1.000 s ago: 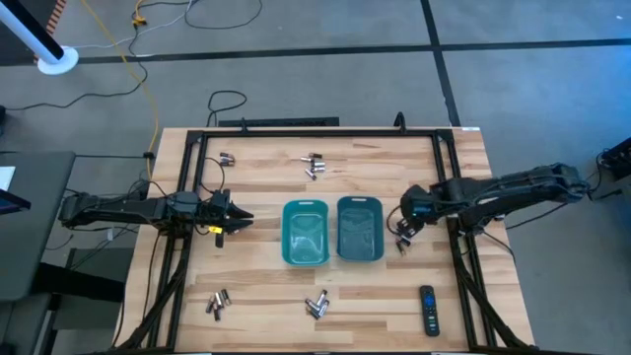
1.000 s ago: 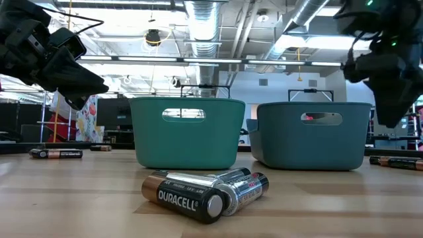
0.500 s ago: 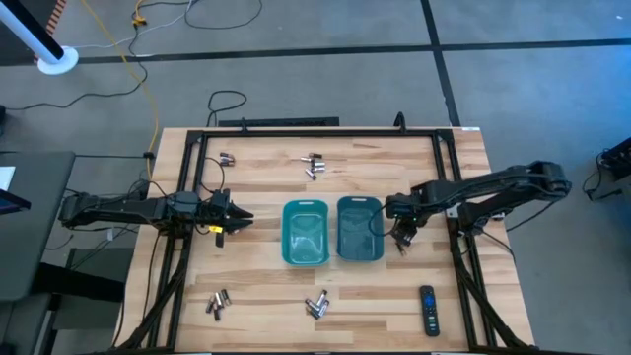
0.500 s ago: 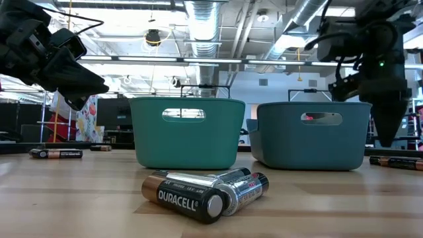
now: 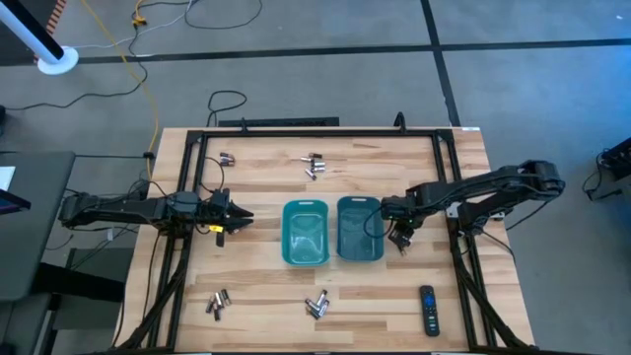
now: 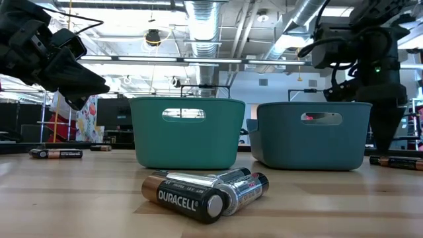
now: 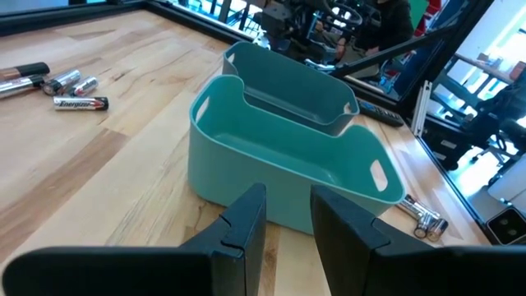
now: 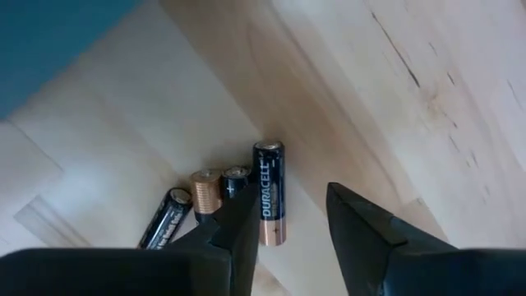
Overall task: Sort batteries
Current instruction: Put the black battery into the blue bin
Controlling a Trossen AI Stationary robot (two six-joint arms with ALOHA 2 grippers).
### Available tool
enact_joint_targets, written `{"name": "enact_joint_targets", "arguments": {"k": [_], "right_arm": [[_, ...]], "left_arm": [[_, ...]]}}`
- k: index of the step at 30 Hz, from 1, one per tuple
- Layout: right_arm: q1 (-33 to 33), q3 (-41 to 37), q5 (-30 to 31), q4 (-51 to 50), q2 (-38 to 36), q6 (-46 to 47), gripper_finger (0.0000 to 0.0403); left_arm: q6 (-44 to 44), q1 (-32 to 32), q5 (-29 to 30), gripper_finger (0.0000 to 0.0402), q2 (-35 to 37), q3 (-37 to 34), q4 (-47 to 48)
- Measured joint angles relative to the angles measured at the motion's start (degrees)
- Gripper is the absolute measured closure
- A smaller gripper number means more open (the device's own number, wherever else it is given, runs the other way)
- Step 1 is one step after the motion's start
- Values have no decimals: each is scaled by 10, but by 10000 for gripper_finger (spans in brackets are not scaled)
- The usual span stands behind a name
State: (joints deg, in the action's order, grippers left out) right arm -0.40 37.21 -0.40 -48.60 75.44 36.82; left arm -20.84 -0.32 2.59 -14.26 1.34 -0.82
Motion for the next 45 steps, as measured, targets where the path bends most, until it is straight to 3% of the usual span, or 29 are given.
{"name": "enact_joint_targets", "arguments": {"k": [45], "right_arm": [[4,0,-14,-23,1,-14,249]], "left_arm": [[2,0,10,307,0,0,1]]}}
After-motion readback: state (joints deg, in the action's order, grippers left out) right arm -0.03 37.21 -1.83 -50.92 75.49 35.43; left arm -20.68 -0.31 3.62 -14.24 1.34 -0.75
